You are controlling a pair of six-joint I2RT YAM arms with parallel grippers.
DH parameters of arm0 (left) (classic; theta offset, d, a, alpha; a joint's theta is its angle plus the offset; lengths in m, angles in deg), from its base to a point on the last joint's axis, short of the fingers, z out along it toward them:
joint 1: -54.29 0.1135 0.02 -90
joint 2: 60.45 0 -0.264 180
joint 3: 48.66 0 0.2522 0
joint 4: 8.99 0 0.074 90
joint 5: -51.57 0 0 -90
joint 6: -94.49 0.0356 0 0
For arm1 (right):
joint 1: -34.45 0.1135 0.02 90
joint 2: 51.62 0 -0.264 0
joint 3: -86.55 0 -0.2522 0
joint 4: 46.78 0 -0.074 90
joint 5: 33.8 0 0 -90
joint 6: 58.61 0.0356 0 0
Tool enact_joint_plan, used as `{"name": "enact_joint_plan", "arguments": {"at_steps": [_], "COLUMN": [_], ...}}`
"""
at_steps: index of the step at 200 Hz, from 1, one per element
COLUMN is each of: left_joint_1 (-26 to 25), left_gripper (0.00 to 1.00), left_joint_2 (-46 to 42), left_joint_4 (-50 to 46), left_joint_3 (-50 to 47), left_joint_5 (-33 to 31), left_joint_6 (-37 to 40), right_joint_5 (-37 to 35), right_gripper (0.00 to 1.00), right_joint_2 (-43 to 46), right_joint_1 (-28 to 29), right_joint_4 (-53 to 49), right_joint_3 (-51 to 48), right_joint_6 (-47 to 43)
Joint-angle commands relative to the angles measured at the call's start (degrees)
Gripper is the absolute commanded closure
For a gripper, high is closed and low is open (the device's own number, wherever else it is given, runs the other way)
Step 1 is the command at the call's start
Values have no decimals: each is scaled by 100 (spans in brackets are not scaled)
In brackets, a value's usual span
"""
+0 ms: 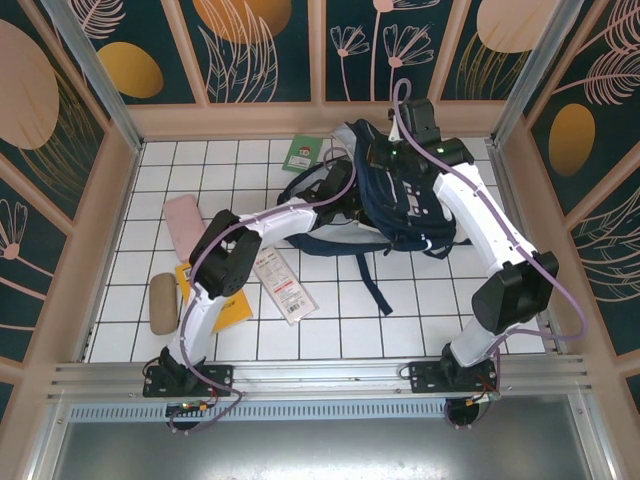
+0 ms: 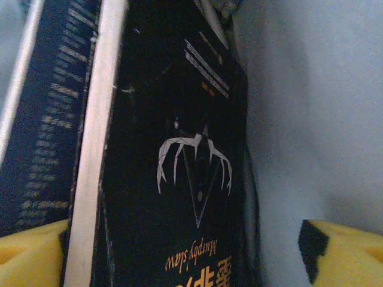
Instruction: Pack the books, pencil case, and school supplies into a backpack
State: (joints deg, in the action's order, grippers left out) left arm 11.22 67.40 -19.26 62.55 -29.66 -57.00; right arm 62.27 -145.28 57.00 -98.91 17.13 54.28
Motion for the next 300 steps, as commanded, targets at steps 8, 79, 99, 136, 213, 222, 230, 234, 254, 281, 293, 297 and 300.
{"name": "enact_joint_plan", "arguments": {"at_steps": [8,79,99,136,213,222,230,234,254,281,293,297,300], "left_joint_1": [-26,194,486,1154,2061,2106,2142,2172,2239,2250,2250,2248,2250], "left_gripper": [4,5,5,5,2,2,1,2,2,2,1,1,1], "left_joint_2": [-753,-1803,-2365,-3551,-5475,-5696,-5884,-5979,-6348,-6658,-6718,-6721,-6721], "left_joint_4": [-264,-319,-456,-972,-2761,-2974,-3177,-3270,-3726,-3947,-3754,-3611,-3473], "left_joint_3": [-270,-1391,-1893,-2892,-4713,-4981,-5209,-5321,-5796,-6361,-6597,-6697,-6755], "left_joint_5": [-259,-49,-131,-355,-1323,-1517,-1681,-1764,-2093,-2092,-1871,-1772,-1685], "left_joint_6": [401,577,692,894,877,785,661,605,262,-137,-255,-258,-258], "right_joint_5": [-233,-277,-250,-236,-668,-668,-800,-817,-746,-549,-474,-474,-484], "right_gripper": [100,100,100,100,58,57,55,54,51,49,49,49,49], "right_joint_2": [362,530,544,416,-224,-275,-309,-323,-347,-390,-444,-461,-472], "right_joint_1": [-131,-286,-276,-85,845,1034,1157,1201,1413,1641,1718,1744,1759], "right_joint_4": [624,860,1046,1477,2013,2090,2133,2166,2358,2585,2602,2606,2599], "right_joint_3": [-364,-1205,-1619,-2193,-2096,-2072,-2056,-2057,-2093,-2141,-2113,-2097,-2085], "right_joint_6": [15,-105,-143,-197,-211,-166,-96,-53,67,221,209,199,198]}}
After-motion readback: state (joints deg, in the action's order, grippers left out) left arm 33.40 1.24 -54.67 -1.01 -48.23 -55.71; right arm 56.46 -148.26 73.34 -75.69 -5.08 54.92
